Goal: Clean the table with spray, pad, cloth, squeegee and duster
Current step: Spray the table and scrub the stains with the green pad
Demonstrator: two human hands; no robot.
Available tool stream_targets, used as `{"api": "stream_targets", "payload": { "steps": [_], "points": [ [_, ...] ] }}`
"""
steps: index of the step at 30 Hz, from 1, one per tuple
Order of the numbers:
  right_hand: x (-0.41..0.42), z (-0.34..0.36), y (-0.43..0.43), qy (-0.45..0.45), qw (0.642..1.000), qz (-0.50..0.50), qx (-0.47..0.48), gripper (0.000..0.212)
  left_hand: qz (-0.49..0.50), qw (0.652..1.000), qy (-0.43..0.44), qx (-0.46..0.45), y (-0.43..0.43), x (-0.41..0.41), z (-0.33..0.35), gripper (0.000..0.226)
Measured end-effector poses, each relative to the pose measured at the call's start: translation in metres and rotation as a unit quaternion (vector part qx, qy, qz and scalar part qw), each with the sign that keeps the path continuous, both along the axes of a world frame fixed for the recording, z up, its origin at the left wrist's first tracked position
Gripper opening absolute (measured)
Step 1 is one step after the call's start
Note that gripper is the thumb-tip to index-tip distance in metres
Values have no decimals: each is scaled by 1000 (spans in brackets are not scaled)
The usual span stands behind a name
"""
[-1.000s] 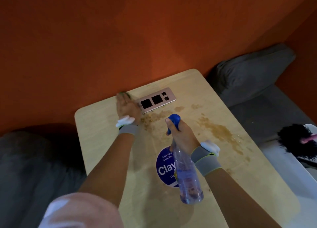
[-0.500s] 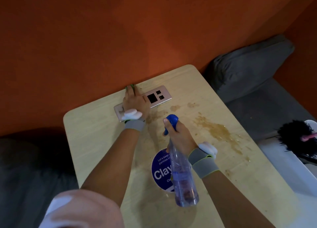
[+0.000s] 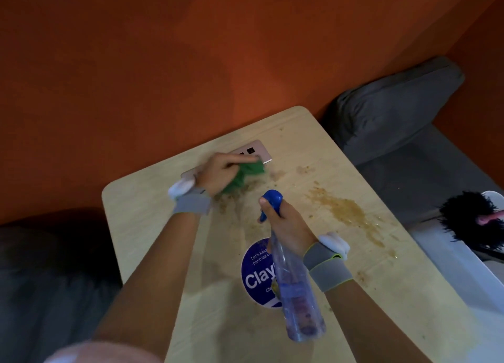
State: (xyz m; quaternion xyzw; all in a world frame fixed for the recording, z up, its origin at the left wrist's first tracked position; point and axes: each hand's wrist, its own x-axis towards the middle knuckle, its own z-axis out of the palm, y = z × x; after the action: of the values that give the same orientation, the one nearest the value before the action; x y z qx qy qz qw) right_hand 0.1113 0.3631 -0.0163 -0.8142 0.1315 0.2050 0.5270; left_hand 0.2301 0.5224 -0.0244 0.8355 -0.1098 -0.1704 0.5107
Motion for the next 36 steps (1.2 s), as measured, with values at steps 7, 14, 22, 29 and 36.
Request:
{"api": "stream_targets", "payload": {
  "steps": [7, 14, 22, 29, 36],
  "points": [
    [-1, -1, 10, -28, 1000, 12, 6, 44, 144, 948, -96, 267, 68, -70, -35, 54],
    [-3, -1, 10, -22, 1000, 11, -16, 41, 171, 906, -121, 369, 40, -83, -51, 59],
    [-6, -3, 4, -12, 999, 4, -32, 39, 160, 902, -128, 381, 42, -94, -45, 60],
    [-5, 0, 9, -32, 998, 7, -51, 45, 173, 901, -107, 384, 31, -91, -46, 62],
    [-3, 2, 9, -36, 998, 5, -50, 43, 151, 877, -190, 414, 55, -87, -41, 52]
  ]
}}
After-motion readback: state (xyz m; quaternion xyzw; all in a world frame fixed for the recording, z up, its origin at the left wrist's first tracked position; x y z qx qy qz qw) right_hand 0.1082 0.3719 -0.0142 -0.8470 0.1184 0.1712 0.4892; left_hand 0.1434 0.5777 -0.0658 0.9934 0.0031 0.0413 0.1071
